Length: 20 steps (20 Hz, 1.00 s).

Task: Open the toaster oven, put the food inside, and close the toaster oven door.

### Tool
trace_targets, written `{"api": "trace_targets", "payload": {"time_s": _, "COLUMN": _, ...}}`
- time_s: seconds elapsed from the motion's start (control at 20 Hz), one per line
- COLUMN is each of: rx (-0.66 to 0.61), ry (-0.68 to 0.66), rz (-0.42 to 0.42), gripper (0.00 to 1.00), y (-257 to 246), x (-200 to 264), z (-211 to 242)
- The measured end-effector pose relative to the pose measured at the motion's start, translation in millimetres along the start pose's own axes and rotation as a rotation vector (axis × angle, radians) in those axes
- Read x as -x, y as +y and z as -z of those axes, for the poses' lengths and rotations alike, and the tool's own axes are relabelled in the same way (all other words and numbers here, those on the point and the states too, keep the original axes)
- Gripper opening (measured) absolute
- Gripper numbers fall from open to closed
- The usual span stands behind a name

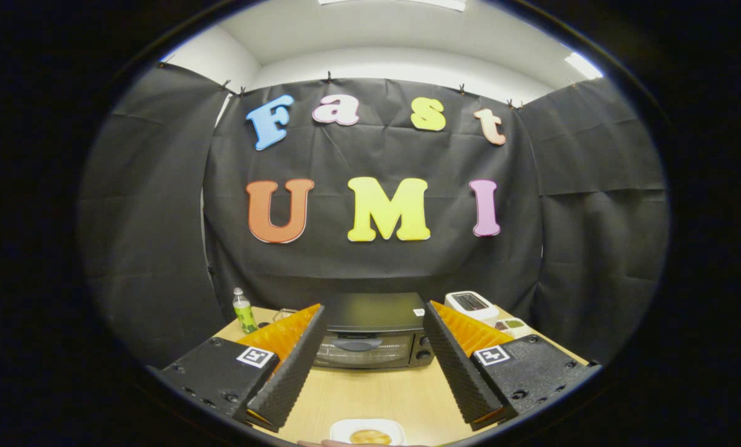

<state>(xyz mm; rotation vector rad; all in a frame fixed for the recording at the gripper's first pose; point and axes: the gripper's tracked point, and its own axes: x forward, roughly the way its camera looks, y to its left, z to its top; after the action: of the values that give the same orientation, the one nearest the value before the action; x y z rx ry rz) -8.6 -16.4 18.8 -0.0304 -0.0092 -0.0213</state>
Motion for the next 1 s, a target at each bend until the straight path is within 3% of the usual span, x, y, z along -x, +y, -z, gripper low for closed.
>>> {"api": "trace_targets", "payload": {"time_s": 1.0, "rx": 0.002, "ry": 0.206, "rz": 0.032, "gripper": 1.00, "y": 18.5, "x": -178.4, "z": 119.4}}
